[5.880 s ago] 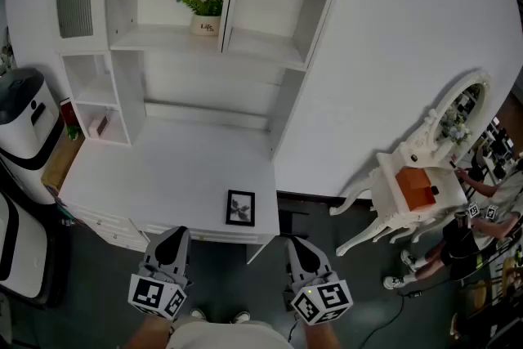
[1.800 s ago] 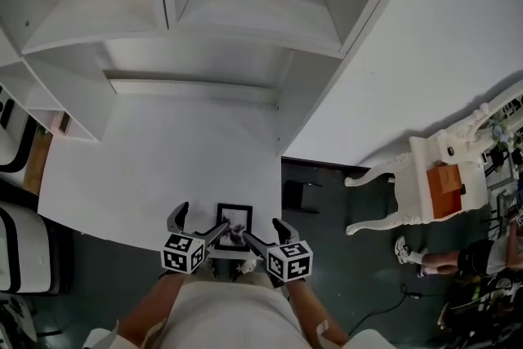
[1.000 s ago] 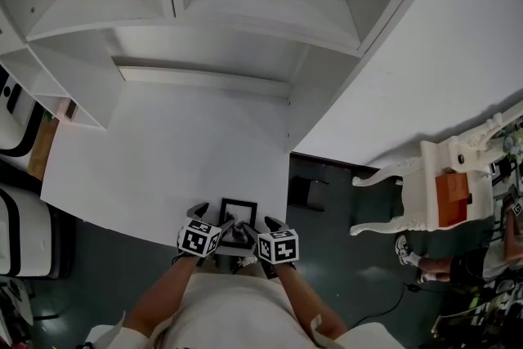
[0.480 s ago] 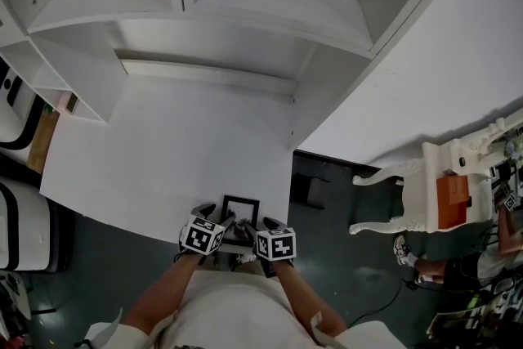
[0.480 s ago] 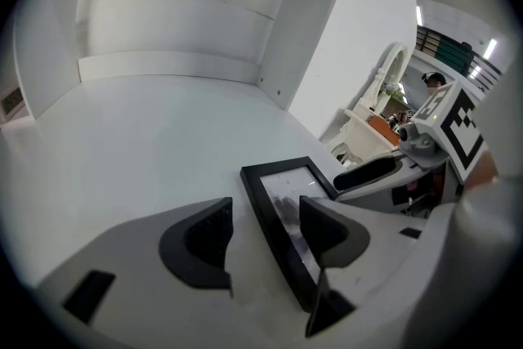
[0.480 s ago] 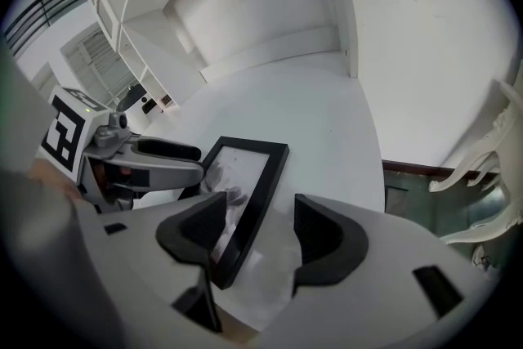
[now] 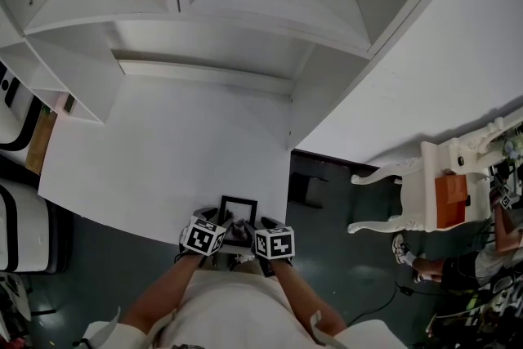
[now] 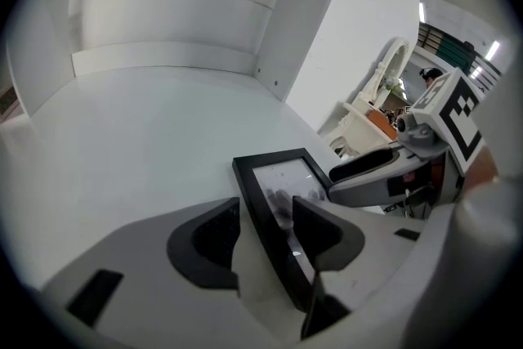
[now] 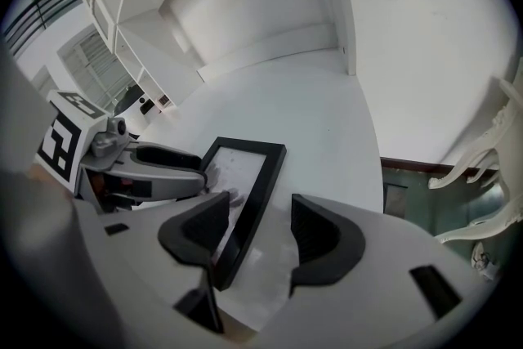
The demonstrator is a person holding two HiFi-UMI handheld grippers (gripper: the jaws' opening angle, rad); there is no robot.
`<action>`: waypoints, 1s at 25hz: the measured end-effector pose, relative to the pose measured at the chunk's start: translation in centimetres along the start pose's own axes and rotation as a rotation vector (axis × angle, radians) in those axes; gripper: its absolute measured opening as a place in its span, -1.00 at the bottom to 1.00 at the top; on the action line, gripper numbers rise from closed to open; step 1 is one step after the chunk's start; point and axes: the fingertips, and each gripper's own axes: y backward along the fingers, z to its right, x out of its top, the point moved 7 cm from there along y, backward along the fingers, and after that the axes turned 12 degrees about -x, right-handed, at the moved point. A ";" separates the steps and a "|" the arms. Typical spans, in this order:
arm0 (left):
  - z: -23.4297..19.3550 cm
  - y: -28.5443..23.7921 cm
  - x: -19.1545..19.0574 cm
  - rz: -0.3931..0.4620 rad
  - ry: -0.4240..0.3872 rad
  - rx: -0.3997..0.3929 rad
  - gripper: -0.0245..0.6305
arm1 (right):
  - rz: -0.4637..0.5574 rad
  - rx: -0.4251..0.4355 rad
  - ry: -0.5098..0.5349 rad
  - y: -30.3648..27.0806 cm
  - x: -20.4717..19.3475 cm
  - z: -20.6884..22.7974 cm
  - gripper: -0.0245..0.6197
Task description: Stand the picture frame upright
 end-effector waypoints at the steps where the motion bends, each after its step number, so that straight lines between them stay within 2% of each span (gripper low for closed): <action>1: 0.0 0.0 0.0 -0.002 -0.003 0.002 -0.28 | -0.001 0.000 0.002 0.0 0.0 0.0 -0.16; 16: 0.3 -0.2 -0.2 -0.014 0.004 0.029 -0.45 | 0.001 -0.011 0.026 -0.1 -0.1 -0.5 -0.22; 25: 0.7 -0.6 0.1 -0.022 0.005 0.005 -0.46 | -0.005 -0.028 0.087 -0.3 0.0 -0.7 -0.37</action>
